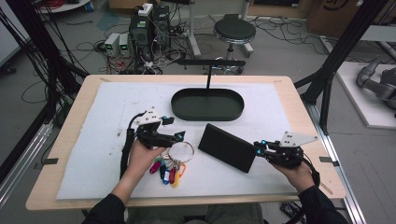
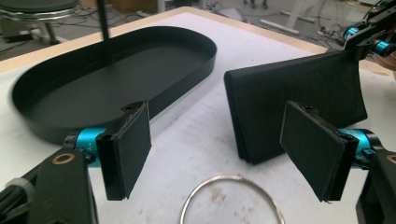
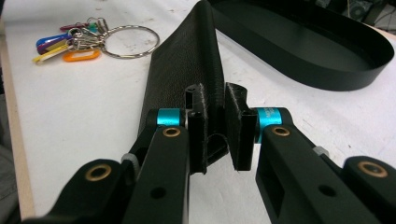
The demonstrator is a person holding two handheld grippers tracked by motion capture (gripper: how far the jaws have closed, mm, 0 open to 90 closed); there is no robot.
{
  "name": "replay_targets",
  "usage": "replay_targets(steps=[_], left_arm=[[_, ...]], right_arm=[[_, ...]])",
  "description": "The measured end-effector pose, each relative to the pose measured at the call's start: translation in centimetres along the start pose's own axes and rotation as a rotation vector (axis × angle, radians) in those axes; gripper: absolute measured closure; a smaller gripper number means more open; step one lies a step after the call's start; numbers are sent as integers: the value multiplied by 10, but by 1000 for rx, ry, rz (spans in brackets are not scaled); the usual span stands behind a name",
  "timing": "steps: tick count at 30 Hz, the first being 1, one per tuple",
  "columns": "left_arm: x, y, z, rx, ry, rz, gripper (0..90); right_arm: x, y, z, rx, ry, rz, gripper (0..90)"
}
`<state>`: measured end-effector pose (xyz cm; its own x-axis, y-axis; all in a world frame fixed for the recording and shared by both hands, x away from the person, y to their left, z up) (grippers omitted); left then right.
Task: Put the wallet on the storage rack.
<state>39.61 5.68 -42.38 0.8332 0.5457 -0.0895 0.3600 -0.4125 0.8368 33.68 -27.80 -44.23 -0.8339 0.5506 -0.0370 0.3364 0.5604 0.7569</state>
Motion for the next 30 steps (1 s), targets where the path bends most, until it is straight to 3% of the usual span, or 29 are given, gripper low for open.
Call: replay_targets(steps=[6,11,15,19,20,21,25,26,27,28,29,30], left_arm=[[-3,10,26,0,-94,4,247],[-3,14,41,5,-94,21,248],[-5,17,59,-1,-130,6,250],[-5,17,69,19,-169,-10,252],[-7,17,75,25,-207,-15,252],[-8,17,78,38,-220,-11,252],[-9,16,87,64,-248,-15,257],[-10,16,90,74,-258,-12,295],[-14,16,91,76,-289,20,359],[-14,16,91,76,-289,20,417],[-16,16,92,84,-302,43,486],[-19,16,91,94,-295,80,496]], right_arm=[[3,1,-1,-10,1,-36,809],[4,1,-2,-14,3,-53,809],[6,2,-3,-17,13,-69,809],[7,2,-4,-22,21,-79,809],[8,2,-4,-24,23,-81,809],[8,2,-4,-24,24,-84,809],[8,2,-4,-25,29,-87,808],[8,2,-4,-25,30,-87,808],[9,2,-5,-26,31,-88,808],[9,2,-5,-26,29,-91,808],[9,2,-5,-26,29,-92,807],[8,2,-5,-25,31,-90,806]])
Point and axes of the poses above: each handheld gripper's, and its own axes: z roughly forward along the jaws, y roughly out of its top, x roughly to its left, the point moved 7 cm from there along z, roughly forward along the jaws, and after that the axes turned 12 degrees about x, right-handed, at the moved point
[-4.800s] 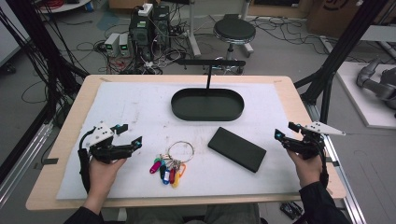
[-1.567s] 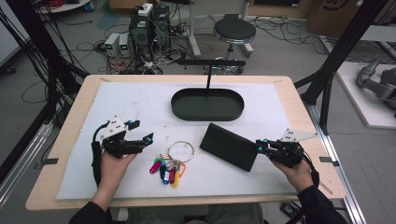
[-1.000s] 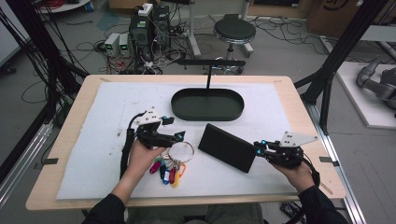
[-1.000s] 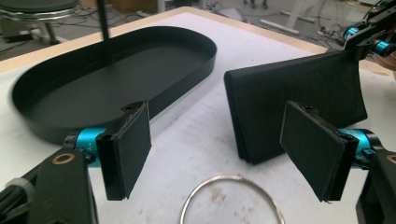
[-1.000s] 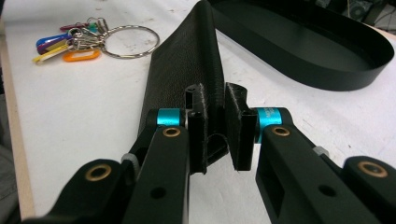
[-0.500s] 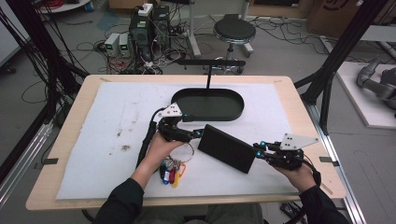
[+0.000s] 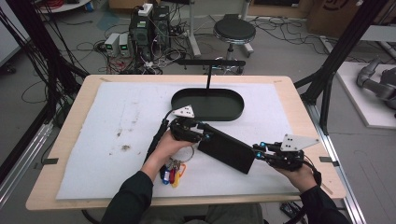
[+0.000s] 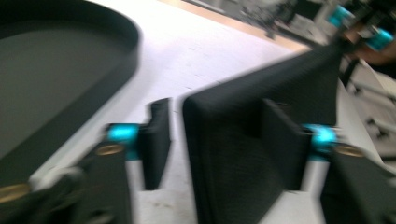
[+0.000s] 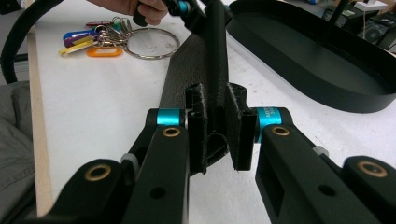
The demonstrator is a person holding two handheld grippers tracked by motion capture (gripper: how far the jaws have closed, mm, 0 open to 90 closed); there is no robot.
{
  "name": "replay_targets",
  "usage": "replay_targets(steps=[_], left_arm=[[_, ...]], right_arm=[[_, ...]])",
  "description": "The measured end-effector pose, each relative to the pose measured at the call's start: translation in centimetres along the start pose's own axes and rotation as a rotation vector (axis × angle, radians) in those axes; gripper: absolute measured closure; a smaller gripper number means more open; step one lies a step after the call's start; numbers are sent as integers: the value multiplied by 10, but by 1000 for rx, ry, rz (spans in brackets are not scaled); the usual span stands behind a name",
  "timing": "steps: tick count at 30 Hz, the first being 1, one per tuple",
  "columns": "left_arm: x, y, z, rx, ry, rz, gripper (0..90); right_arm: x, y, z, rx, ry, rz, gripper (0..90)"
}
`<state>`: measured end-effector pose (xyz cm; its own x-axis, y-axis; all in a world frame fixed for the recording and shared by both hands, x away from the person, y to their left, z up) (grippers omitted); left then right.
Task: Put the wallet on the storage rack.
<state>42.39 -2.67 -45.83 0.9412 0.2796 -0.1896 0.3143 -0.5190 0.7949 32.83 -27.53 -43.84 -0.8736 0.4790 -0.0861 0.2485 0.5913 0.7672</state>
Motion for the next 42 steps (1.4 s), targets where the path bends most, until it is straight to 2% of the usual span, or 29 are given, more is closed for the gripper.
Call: replay_targets(steps=[3,6,9,12,14,15,16,17,18,19,20,22,27,29,30,31,33,34,35,39,42], left_arm=[[-1,0,-3,0,3,7,538],[-3,0,-9,14,13,36,621],[-7,-1,-15,6,17,68,662],[-14,-5,-22,-21,16,97,702],[-15,-5,-23,-25,14,94,711],[-17,-6,-25,-25,11,97,716],[-21,-6,-28,-51,20,112,719],[-21,-6,-28,-51,20,112,722],[-23,-7,-29,-55,22,110,722],[-25,-8,-30,-63,23,109,725],[-27,-9,-31,-73,27,106,725],[-34,-11,-36,-89,37,102,733],[-43,-14,-43,-114,72,104,742],[-50,-16,-46,-125,74,116,745],[-53,-17,-48,-130,83,119,748],[-58,-19,-51,-140,85,120,751],[-60,-20,-52,-146,91,122,754],[-62,-22,-54,-150,90,120,754],[-65,-25,-56,-160,89,106,756],[-70,-31,-60,-182,98,83,757],[-72,-34,-62,-188,99,76,758]], right_arm=[[-1,-1,0,2,0,2,804],[-2,-2,0,3,7,7,786],[-3,-2,0,7,6,17,762],[-5,-3,1,9,18,46,629],[-6,-3,2,15,18,55,597],[-7,-3,3,15,17,65,517],[-8,-3,3,10,16,80,489],[-8,-3,3,10,16,80,489],[-9,-2,3,5,21,95,463],[-12,-1,2,-5,26,126,398],[-12,-1,2,-5,26,126,398],[-16,-2,2,-12,51,172,375],[-14,-2,5,-9,67,179,374],[-13,-2,10,-3,91,181,370],[-9,-4,16,3,137,193,371],[-8,-5,19,14,153,197,371],[-7,-4,25,20,180,202,372],[-7,-4,25,20,180,202,372],[-4,-4,30,34,208,207,383],[0,-5,40,72,229,189,397],[1,-5,43,77,244,197,415]])
Point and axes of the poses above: each handheld gripper's, and its own axes: z roughly forward along the jaws, y roughly out of its top, x roughly to its left, the point moved 7 cm from there along z, roughly forward along the jaws, and after that the axes turned 12 degrees about x, right-handed, at the moved point
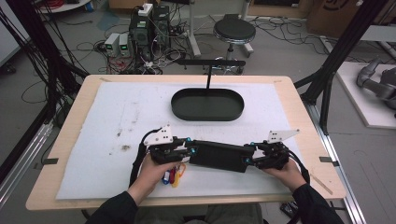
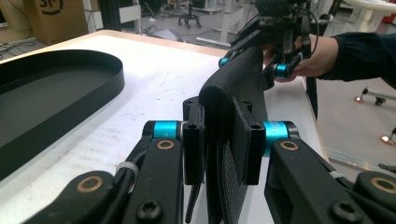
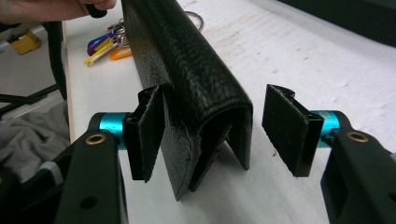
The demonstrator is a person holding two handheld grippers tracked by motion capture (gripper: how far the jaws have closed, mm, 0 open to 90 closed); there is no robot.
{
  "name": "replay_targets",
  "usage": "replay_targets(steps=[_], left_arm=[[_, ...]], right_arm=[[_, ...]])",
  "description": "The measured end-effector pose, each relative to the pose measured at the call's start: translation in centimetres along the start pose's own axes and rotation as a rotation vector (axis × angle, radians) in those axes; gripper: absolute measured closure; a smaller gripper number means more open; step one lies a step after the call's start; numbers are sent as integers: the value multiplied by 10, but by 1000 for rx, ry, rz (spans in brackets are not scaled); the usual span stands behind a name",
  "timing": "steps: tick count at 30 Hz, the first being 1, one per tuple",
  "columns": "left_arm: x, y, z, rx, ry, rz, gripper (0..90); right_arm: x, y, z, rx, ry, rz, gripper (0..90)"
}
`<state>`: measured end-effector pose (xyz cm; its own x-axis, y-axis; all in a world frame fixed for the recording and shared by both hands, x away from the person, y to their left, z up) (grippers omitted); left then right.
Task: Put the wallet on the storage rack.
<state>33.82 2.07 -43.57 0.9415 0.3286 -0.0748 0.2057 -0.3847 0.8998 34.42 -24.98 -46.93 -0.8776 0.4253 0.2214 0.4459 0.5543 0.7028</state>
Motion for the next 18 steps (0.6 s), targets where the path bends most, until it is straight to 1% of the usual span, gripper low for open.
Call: replay_targets(steps=[2,3,5,7,9,10,11,12,13,14,15,16,17,18], left_arm=[[-1,-2,-1,-5,3,-5,758],[-3,-3,-2,-7,3,-14,757],[-3,-4,-3,-8,2,-13,756],[-5,-5,-3,-6,9,-9,753],[-5,-6,-4,3,16,-8,746],[-4,-7,-5,6,24,-4,740],[-4,-8,-5,15,29,4,740],[-3,-9,-6,30,40,13,729],[-2,-9,-5,51,61,19,708],[-2,-10,-5,64,69,19,668],[-1,-10,-4,77,77,9,627],[0,-9,-4,88,83,0,527],[1,-8,-4,95,89,-2,496],[2,-6,-6,97,115,-1,463]], right_arm=[[0,1,1,-1,14,-2,466],[1,1,2,-4,27,-4,508],[1,2,2,-3,31,-10,546],[1,1,2,-1,38,-21,619],[3,1,1,3,52,-28,677],[4,2,0,0,54,-42,705],[4,2,0,0,54,-42,705],[5,2,-1,-7,49,-55,720],[6,3,-2,-11,51,-63,737],[9,4,-4,-15,64,-74,748],[9,5,-4,-18,62,-89,752],[13,7,-6,-15,59,-100,759],[14,9,-7,-22,54,-111,760],[15,10,-7,-30,54,-113,762]])
Point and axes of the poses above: each handheld gripper's, and its own axes: z roughly forward along the jaws, y roughly out of its top, x roughly to its left, the point moved 7 cm from there along z, roughly forward along the jaws, and after that the axes turned 12 degrees about x, right-handed, at the moved point
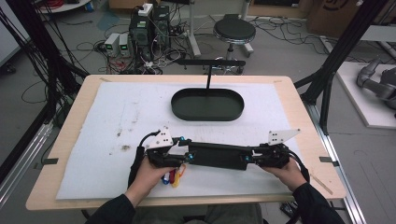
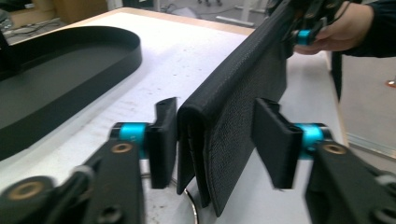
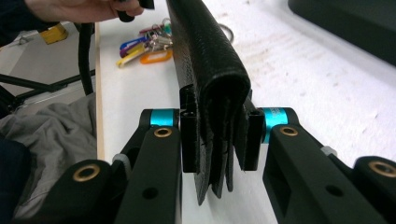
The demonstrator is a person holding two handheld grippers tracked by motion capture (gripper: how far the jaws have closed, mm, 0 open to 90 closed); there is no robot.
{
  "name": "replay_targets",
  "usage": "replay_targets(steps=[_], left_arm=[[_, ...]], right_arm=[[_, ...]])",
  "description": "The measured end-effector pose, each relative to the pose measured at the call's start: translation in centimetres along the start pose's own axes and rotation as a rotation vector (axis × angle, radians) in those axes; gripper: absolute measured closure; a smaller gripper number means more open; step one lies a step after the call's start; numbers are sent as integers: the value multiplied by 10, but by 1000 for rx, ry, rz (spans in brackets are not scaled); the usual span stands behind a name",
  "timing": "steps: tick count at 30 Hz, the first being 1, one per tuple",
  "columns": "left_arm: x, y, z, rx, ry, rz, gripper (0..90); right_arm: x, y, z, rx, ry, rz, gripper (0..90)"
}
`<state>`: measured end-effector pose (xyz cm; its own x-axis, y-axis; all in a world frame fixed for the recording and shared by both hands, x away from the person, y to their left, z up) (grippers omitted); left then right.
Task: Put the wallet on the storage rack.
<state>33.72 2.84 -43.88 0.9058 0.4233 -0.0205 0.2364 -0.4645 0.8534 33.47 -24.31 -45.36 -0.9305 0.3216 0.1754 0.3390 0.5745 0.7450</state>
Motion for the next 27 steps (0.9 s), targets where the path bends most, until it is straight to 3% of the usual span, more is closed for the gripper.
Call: replay_targets(steps=[4,10,19,27], left_arm=[[2,4,-7,-13,23,-10,395],[6,4,-28,-49,68,-22,380],[20,-12,-65,-91,147,-64,380],[24,-22,-84,-112,194,-74,379]], right_arm=[[-3,3,-6,-28,-18,12,764],[-8,8,-14,-63,-47,31,765],[-22,25,-25,-123,-124,56,766],[-36,40,-32,-154,-179,61,766]])
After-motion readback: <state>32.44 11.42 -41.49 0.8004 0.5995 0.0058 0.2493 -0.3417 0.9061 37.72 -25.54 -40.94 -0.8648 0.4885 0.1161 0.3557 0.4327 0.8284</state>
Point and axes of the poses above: each handheld gripper's, and its own axes: z roughly forward along the jaws, y roughly out of its top, x roughly to its left, the point moved 7 cm from there along z, roughly forward along the jaws, and after that the axes turned 12 degrees about x, right-handed, at the moved point
